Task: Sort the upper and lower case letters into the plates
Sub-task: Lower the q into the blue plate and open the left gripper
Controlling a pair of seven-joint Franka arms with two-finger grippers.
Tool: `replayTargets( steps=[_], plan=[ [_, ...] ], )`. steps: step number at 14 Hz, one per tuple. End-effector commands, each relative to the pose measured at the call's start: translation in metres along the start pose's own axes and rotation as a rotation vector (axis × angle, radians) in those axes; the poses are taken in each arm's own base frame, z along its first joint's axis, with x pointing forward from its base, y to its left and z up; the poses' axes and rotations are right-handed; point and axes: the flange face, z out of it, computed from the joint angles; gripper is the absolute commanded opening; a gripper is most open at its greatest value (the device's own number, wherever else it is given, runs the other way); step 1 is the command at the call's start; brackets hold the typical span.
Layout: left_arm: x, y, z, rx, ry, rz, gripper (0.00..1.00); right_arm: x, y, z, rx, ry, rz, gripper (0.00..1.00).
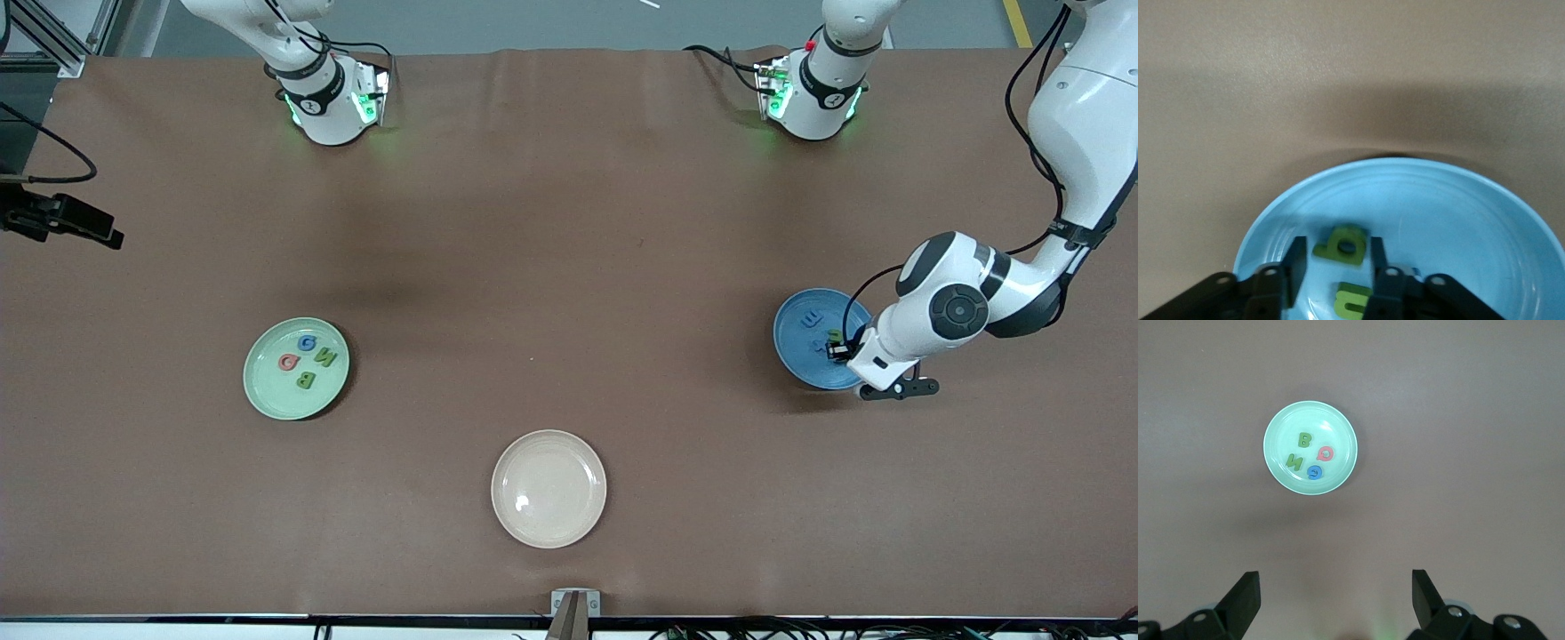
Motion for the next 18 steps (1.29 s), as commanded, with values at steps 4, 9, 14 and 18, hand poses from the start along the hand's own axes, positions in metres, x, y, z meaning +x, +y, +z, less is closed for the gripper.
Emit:
replayTargets(
  steps=[4, 9, 14, 18],
  plan=[
    [0.000, 0.010, -0.044, 0.084, -0.001, 0.016, 1.00, -0.021, 0.001, -0.001, 0.004, 0.018, -0.008, 1.00],
    [0.016, 0.009, -0.080, 0.070, -0.040, -0.024, 1.00, -0.027, -0.010, -0.009, 0.003, 0.038, -0.027, 1.00],
    [0.025, 0.028, -0.131, -0.023, -0.094, -0.009, 0.99, -0.028, -0.008, -0.010, 0.018, 0.035, -0.022, 1.00],
    [0.024, 0.041, -0.147, -0.054, -0.113, -0.012, 0.99, -0.031, -0.007, -0.013, 0.019, 0.044, -0.020, 1.00]
  ],
)
